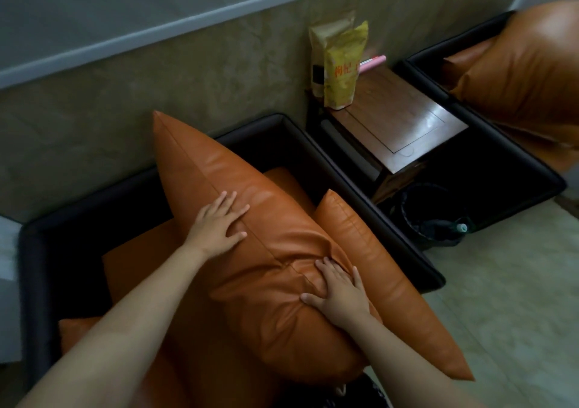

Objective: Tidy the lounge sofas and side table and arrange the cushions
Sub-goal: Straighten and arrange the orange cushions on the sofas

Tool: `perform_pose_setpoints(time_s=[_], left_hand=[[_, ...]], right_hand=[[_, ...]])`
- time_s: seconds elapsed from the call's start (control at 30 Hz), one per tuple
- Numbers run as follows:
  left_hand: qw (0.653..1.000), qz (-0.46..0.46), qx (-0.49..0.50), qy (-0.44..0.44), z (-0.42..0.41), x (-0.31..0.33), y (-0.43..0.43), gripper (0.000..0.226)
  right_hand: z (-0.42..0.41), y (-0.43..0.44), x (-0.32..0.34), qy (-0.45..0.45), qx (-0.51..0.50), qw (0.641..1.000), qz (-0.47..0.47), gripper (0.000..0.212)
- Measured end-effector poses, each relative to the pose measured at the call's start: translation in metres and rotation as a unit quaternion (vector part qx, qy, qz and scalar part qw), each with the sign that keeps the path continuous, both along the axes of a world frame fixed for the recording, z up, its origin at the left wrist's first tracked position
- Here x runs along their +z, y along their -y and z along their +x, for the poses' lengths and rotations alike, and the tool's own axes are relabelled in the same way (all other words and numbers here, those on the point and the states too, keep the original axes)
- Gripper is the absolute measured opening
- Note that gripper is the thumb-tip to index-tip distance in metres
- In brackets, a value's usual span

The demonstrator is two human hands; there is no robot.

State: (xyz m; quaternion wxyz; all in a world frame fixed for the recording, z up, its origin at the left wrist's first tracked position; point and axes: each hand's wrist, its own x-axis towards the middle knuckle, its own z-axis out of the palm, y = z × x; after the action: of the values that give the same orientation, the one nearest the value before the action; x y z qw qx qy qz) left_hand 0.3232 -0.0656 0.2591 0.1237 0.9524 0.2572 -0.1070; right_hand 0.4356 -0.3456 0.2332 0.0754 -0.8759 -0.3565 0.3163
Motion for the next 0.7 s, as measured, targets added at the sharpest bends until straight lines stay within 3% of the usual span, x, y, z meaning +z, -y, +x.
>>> perform_pose_setpoints(time_s=[0.23, 0.43, 0.57, 0.7], left_hand=[[0.999, -0.013, -0.040, -0.026, -0.001, -0.008, -0.010, 0.081], [0.999, 0.009, -0.024, 0.043, -0.003, -0.020, -0.004, 0.060], [0.997, 0.013, -0.012, 0.068, 0.000, -0.019, -0.009, 0.043], [0.998, 0.021, 0.012, 0.062, -0.005, -0.014, -0.013, 0.044]], right_hand=[[-0.005, 0.000, -0.001, 0.001, -0.008, 1.000, 0.016, 0.084], [-0.016, 0.005, 0.000, 0.039, -0.017, 0.996, 0.073, 0.082], [-0.023, 0.007, -0.002, 0.085, 0.018, 0.991, 0.103, 0.060], [-0.035, 0.009, -0.003, 0.132, 0.054, 0.976, 0.164, 0.046]])
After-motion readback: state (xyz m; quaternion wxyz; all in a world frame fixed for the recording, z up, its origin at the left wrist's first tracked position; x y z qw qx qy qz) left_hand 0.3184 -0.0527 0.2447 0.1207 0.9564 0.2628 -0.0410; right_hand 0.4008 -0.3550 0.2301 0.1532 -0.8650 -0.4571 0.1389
